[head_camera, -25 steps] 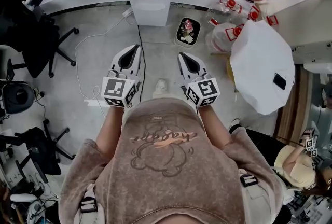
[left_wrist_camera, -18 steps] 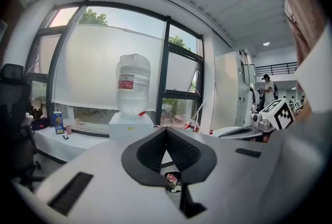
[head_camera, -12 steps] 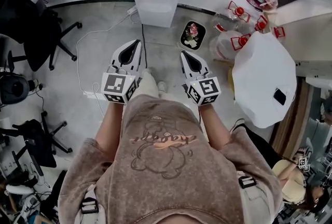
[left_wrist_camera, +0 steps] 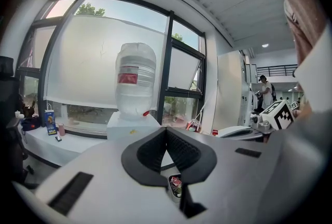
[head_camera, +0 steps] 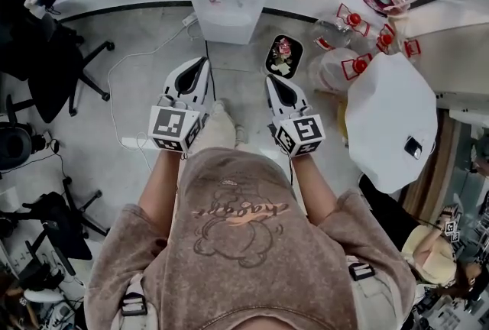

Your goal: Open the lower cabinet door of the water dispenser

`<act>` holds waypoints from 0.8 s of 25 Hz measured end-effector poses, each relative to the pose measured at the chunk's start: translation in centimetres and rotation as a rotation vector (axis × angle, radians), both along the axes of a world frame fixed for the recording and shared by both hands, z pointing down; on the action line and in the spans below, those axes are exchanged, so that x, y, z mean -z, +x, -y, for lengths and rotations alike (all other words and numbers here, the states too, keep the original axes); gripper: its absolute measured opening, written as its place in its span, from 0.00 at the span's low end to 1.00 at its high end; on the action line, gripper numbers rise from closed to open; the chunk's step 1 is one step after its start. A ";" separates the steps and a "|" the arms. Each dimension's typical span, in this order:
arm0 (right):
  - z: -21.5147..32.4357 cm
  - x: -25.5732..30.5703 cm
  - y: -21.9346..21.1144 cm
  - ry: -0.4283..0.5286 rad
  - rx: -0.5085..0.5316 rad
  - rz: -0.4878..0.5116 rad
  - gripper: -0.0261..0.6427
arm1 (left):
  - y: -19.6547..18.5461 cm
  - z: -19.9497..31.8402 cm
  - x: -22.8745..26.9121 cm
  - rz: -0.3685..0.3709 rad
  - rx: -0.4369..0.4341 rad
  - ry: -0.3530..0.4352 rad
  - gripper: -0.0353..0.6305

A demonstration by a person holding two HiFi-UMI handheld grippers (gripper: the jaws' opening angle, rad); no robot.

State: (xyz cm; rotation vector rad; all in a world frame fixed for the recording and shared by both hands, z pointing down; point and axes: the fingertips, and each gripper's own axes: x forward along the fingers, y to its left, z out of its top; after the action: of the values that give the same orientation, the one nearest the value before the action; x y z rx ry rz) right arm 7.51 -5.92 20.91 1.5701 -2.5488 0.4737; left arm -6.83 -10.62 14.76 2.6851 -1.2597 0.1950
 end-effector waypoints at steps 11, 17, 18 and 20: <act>6.6 -4.8 -0.3 -0.015 -0.031 -0.024 0.05 | -0.2 7.4 -5.6 -0.014 -0.059 -0.020 0.07; 9.9 -9.5 0.4 -0.001 -0.001 -0.026 0.05 | 0.5 10.7 -10.2 -0.017 -0.056 0.004 0.07; 10.4 -10.5 0.6 0.003 0.002 -0.025 0.05 | 0.8 11.2 -11.1 -0.020 -0.058 0.007 0.07; 11.4 -12.7 0.9 0.013 0.007 -0.020 0.05 | 1.1 12.0 -13.1 -0.031 -0.057 0.010 0.07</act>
State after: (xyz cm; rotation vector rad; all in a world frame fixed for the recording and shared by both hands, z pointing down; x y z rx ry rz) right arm 8.42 -17.31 33.58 1.5620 -2.5465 0.4400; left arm -5.69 -22.62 27.89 2.7237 -1.1791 0.1537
